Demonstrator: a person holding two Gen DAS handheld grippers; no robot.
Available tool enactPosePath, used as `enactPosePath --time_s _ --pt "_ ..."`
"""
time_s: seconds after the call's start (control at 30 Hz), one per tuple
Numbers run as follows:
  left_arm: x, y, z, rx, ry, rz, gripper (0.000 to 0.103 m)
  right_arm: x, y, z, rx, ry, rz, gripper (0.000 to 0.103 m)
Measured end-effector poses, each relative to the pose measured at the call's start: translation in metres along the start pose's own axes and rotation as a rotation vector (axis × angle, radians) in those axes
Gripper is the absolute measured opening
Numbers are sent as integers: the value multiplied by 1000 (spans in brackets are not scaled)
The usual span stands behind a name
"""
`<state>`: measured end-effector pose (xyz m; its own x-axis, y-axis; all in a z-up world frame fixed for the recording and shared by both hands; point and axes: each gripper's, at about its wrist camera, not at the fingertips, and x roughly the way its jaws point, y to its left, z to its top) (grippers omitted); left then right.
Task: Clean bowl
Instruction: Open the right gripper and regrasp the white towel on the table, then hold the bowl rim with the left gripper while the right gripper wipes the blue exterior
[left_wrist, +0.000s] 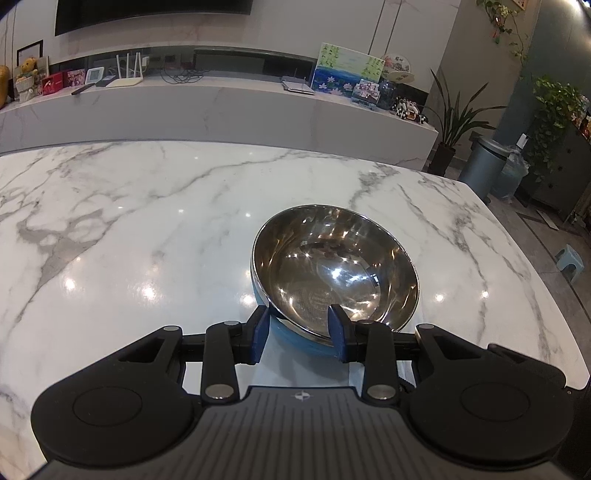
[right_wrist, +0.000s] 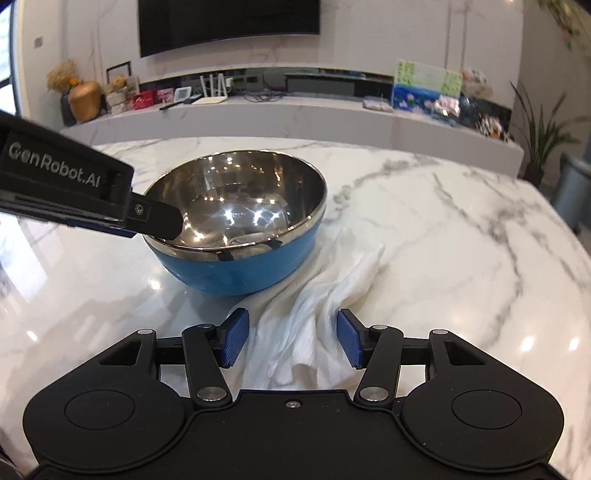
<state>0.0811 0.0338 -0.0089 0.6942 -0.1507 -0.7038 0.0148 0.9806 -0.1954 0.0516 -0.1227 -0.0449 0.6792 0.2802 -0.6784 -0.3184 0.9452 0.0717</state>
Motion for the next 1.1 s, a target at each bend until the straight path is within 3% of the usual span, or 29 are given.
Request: enactPosePath --time_s 0.13,0.43,0.67,0.77,0.8,0.83,1.1 --pt "0 -1 0 -1 0 0 32 -1 -1 1 73 18 7 54" --pt "0 0 -1 -1 -1 2 32 5 14 -5 38 11 -43 61" --pt "1 -1 -1 -2 0 4 32 5 14 -7 19 2 -44 60" --pt "0 0 0 -8 -9 6 32 4 12 -7 13 -1 -27 52" --pt "0 0 0 -8 -11 8 32 4 12 -7 7 -3 -25 41" --pt "-1 1 1 -9 -11 12 32 4 13 -7 -10 -1 -38 21" --pt "-1 6 2 -22 -11 20 32 1 9 -6 -52 -13 -64 13"
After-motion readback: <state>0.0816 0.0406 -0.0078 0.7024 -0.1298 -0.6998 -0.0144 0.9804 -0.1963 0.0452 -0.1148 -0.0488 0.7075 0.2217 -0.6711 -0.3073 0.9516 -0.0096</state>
